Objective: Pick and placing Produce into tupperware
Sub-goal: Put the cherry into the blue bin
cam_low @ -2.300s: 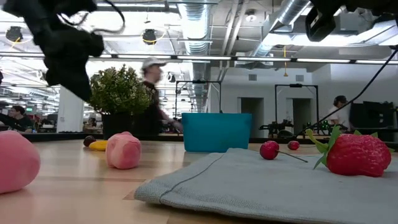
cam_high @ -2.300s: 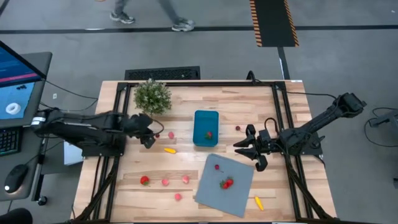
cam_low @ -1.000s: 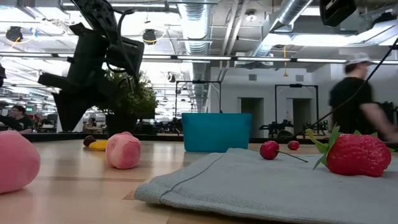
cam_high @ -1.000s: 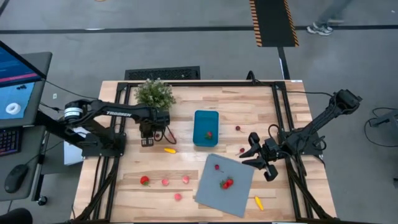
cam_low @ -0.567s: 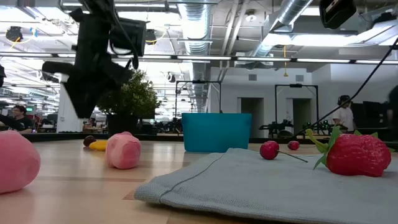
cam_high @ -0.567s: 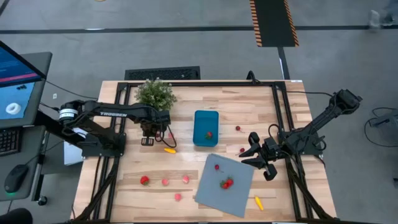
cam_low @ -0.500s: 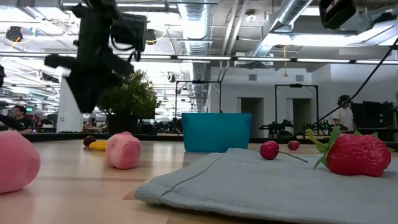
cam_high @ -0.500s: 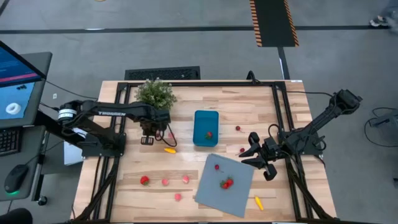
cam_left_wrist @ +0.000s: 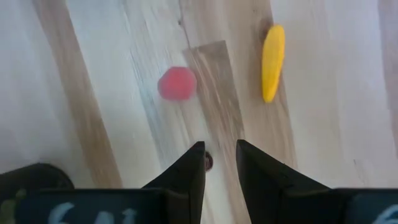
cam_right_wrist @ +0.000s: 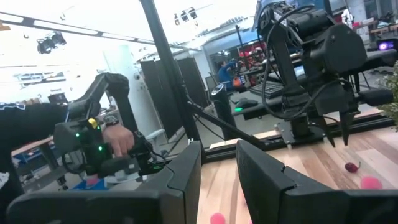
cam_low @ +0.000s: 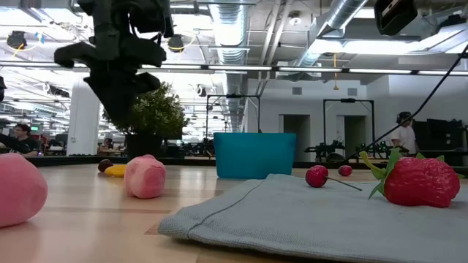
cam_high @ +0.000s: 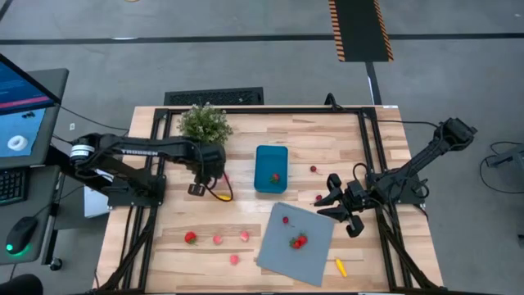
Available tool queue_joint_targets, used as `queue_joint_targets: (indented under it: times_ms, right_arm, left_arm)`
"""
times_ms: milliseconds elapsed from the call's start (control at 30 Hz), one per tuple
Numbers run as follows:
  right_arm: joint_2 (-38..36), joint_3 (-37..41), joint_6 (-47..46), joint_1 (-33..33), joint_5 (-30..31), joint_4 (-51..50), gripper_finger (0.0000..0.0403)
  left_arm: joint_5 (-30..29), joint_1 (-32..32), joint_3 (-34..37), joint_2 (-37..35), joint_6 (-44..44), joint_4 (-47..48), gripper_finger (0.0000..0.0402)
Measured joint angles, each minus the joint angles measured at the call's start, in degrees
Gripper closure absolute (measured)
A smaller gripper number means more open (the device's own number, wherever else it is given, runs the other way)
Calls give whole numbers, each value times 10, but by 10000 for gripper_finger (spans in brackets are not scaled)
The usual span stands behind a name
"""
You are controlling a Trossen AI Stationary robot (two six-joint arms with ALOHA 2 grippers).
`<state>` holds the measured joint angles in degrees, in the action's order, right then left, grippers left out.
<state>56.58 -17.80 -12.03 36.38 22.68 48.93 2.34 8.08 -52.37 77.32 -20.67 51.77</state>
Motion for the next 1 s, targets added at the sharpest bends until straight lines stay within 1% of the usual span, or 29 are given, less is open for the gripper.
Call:
queue_joint_targets:
  times_ms: [100,267,400,500,567,767,900,1000]
  right_arm:
    - [0,0,-1,0,0,0,278]
    - [0,0,-6,0,-1,0,278]
    - [0,0,-6,-1,-1,-1,278]
    - [0,0,-6,-1,-1,-1,278]
    - [0,0,-6,-1,-1,-1,278]
    - [0,0,-6,-1,-1,-1,278]
    - [0,0,-15,0,-1,-1,278]
    - [1,0,-15,0,-1,-5,278]
  left_arm:
    - [11,0,20,5,-2,-25,319]
    - [13,0,32,7,-13,-18,302]
    - [-7,-3,50,7,-28,-30,274]
    - [-51,-11,58,22,-40,-29,259]
    - [-65,-11,55,31,-40,-37,253]
    - [-63,-14,54,67,-71,-44,251]
    - [-60,-14,54,99,-72,-46,251]
    - [-71,-14,54,118,-73,-47,251]
